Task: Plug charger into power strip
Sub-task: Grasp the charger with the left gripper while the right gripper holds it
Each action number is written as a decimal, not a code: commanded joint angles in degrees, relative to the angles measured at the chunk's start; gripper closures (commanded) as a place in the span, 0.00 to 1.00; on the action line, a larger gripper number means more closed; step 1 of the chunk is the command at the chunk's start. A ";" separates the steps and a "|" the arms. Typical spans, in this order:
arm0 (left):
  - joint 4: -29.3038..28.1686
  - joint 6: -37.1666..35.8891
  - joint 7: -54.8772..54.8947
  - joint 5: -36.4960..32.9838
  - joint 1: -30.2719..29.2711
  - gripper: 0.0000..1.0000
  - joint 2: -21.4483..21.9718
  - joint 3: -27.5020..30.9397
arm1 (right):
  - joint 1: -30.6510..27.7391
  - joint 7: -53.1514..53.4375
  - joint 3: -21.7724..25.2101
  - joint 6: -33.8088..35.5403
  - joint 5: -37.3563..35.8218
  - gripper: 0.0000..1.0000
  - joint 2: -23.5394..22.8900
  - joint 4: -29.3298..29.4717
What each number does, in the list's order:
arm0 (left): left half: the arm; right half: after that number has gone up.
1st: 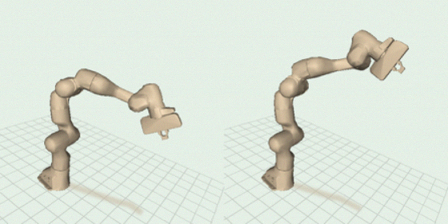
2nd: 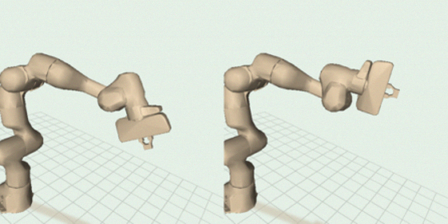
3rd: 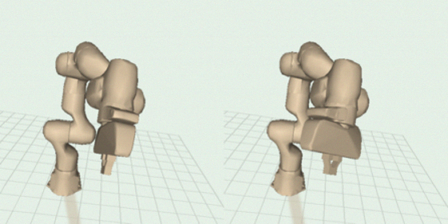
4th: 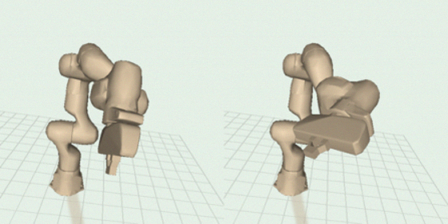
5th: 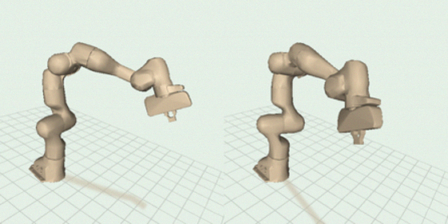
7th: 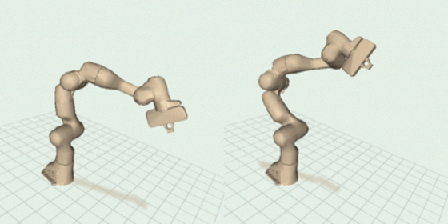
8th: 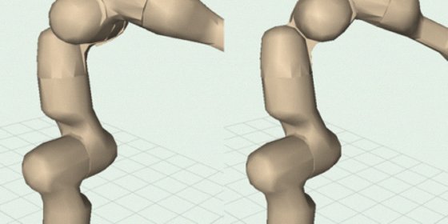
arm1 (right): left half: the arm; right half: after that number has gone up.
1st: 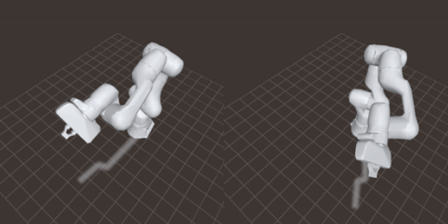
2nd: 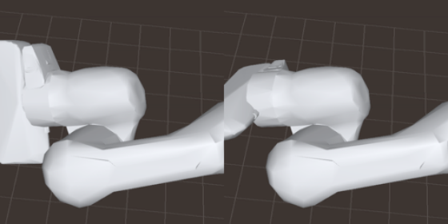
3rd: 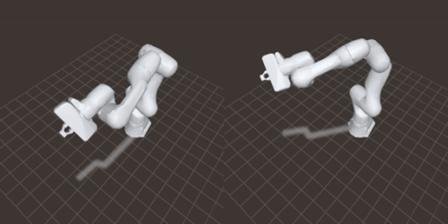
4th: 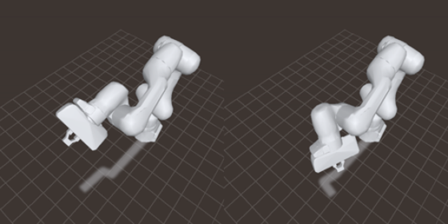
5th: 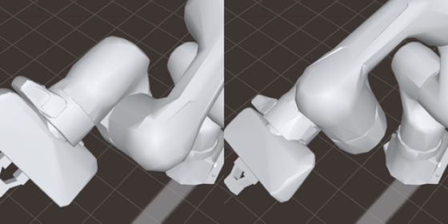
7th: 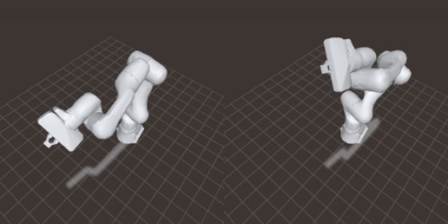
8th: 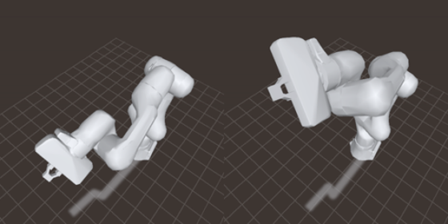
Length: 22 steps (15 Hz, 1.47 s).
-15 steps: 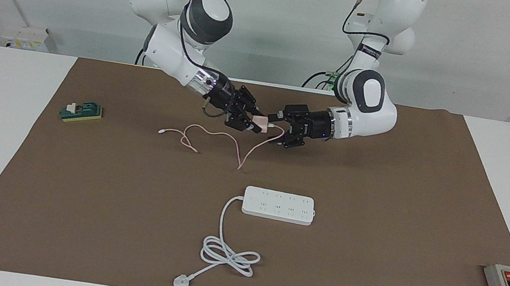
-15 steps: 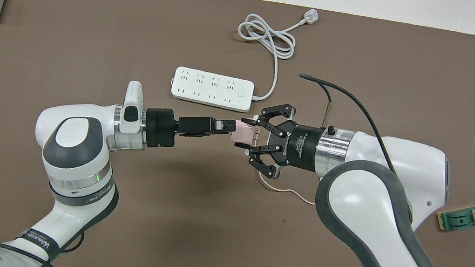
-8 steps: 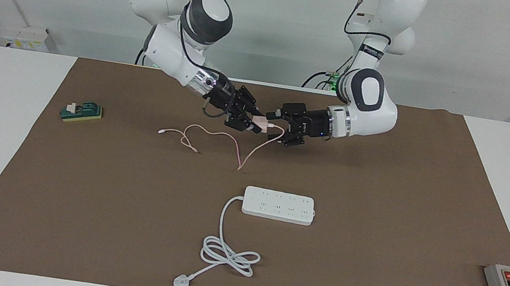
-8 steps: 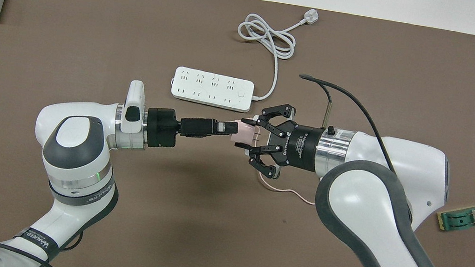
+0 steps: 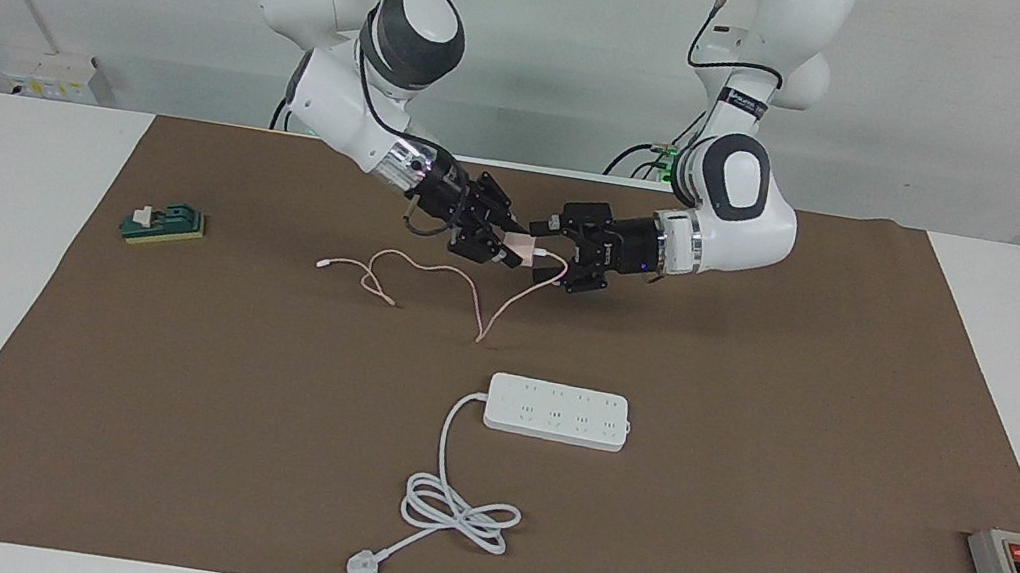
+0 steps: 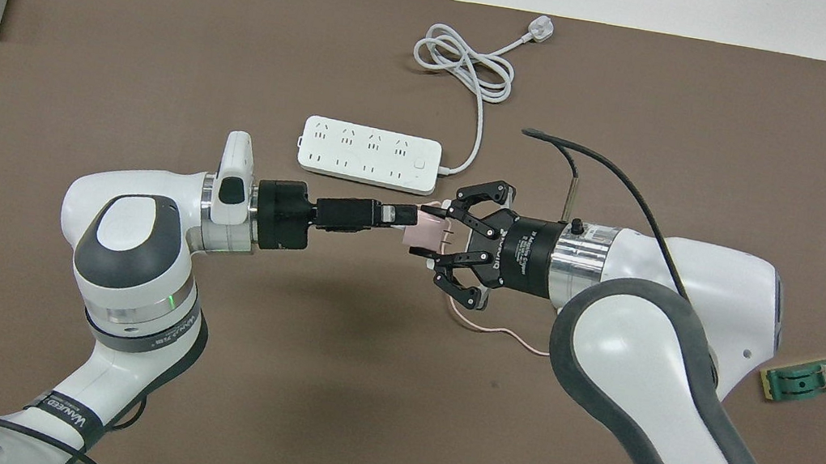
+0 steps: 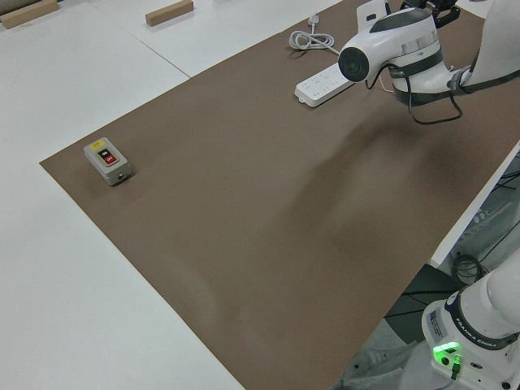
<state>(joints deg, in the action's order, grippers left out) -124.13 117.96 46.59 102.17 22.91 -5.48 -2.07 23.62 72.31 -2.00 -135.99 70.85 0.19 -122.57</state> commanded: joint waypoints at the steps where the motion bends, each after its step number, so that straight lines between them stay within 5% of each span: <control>1: 1.00 0.17 -0.97 -1.09 0.73 0.00 -0.77 0.66 | 0.02 -0.42 -0.02 -0.95 1.57 1.00 1.31 -1.27; 16: 1.61 0.52 2.01 -1.01 0.91 0.27 -2.26 0.57 | 0.02 -0.50 -0.02 -1.12 1.57 1.00 1.31 -1.27; 22: 1.53 0.78 5.35 -1.00 1.52 0.53 -2.26 0.57 | 0.02 -0.50 -0.02 -1.65 1.57 1.00 1.31 -1.36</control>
<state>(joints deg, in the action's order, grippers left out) -123.63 117.96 49.86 101.71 23.15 -6.91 -2.17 23.62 72.31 -1.94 -136.35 70.85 0.19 -122.58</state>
